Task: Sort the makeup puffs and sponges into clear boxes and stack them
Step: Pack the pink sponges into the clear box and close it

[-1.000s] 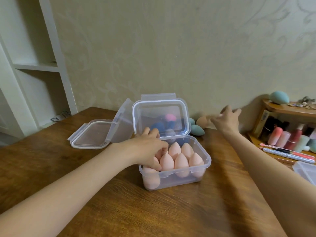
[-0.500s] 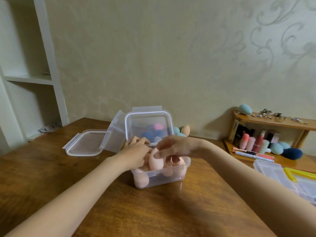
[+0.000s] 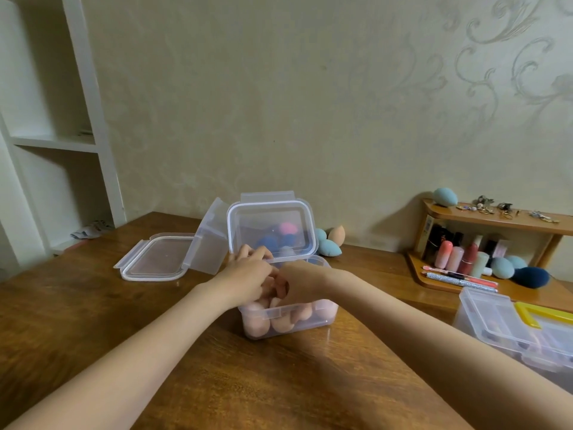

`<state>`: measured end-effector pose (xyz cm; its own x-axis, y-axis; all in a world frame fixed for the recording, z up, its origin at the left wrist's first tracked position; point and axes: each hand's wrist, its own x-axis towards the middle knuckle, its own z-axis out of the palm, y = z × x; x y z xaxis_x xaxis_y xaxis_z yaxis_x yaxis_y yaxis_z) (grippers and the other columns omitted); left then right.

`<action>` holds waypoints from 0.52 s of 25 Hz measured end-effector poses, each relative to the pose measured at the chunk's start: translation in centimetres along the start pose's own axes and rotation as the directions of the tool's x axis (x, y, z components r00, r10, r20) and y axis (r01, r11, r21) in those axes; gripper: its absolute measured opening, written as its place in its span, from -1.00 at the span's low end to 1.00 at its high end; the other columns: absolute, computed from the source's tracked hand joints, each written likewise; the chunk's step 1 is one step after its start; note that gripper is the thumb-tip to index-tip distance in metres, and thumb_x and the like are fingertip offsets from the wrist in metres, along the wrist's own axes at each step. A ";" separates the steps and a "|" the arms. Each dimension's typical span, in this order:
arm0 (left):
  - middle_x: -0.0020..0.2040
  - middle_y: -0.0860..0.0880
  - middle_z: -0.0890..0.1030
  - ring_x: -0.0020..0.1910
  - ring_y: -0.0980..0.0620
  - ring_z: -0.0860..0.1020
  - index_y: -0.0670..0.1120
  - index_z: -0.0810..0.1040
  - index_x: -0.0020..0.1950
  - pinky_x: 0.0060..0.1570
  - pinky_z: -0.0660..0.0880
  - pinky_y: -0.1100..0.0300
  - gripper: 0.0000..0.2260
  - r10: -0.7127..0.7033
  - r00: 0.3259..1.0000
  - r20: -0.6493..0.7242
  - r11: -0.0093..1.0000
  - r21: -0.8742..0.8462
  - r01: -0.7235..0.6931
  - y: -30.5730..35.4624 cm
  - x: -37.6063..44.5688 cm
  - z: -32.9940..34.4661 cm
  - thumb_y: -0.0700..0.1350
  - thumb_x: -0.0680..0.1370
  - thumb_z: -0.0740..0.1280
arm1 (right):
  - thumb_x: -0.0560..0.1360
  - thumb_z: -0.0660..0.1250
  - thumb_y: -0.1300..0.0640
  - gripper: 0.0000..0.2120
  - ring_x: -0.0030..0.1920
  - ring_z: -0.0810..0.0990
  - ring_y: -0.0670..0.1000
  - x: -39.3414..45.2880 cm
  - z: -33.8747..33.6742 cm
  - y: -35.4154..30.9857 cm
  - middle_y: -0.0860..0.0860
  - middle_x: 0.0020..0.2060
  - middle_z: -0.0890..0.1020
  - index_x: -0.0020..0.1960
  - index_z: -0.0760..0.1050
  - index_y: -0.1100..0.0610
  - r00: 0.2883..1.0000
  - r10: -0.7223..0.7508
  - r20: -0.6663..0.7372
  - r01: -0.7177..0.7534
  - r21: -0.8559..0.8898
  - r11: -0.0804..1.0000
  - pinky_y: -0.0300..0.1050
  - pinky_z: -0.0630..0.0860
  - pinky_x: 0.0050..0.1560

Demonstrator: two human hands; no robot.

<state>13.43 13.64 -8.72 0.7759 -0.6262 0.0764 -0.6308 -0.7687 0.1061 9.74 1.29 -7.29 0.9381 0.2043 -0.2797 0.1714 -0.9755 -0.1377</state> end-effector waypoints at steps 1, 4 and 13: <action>0.41 -0.01 0.21 0.34 -0.09 0.19 -0.02 0.47 0.29 0.37 0.16 0.07 -0.72 -0.002 1.000 0.019 1.000 -0.013 0.002 0.1 -0.1 -0.1 -0.17 0.62 0.13 | 0.49 0.33 0.05 -0.74 -0.14 0.47 -0.01 -0.2 -0.5 0.1 0.01 -0.18 0.54 0.06 0.56 0.21 0.999 0.003 0.032 -0.003 0.011 1.000 -0.19 0.37 -0.13; 0.38 -0.02 0.24 0.33 -0.11 0.19 0.09 0.48 0.26 0.36 0.17 0.01 -0.75 0.036 0.998 0.051 0.999 0.036 -0.038 0.1 0.0 -0.3 -0.03 0.61 0.14 | 0.50 0.34 0.09 -0.72 -0.20 0.66 -0.01 -1.4 -3.7 1.3 0.10 -0.09 0.69 0.06 0.61 0.29 0.998 0.007 0.056 -0.023 0.303 0.953 -0.23 0.58 -0.04; 0.27 -0.02 0.26 0.25 -0.08 0.21 0.09 0.49 0.13 0.30 0.25 -0.07 -0.83 0.148 0.989 0.025 0.977 0.149 -0.150 -0.8 1.2 0.5 0.03 0.56 0.20 | 0.59 0.12 0.20 -0.60 0.33 0.41 0.17 6.0 -3.5 14.4 0.12 0.35 0.43 0.41 0.34 0.16 0.830 0.520 -0.202 -0.375 0.488 0.788 -0.03 0.39 0.26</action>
<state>14.84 13.41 -9.16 0.6733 -0.7364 0.0661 -0.7344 -0.6765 -0.0558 18.86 -11.83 -7.65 0.9284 -0.3544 -0.1117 -0.3638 -0.8061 -0.4667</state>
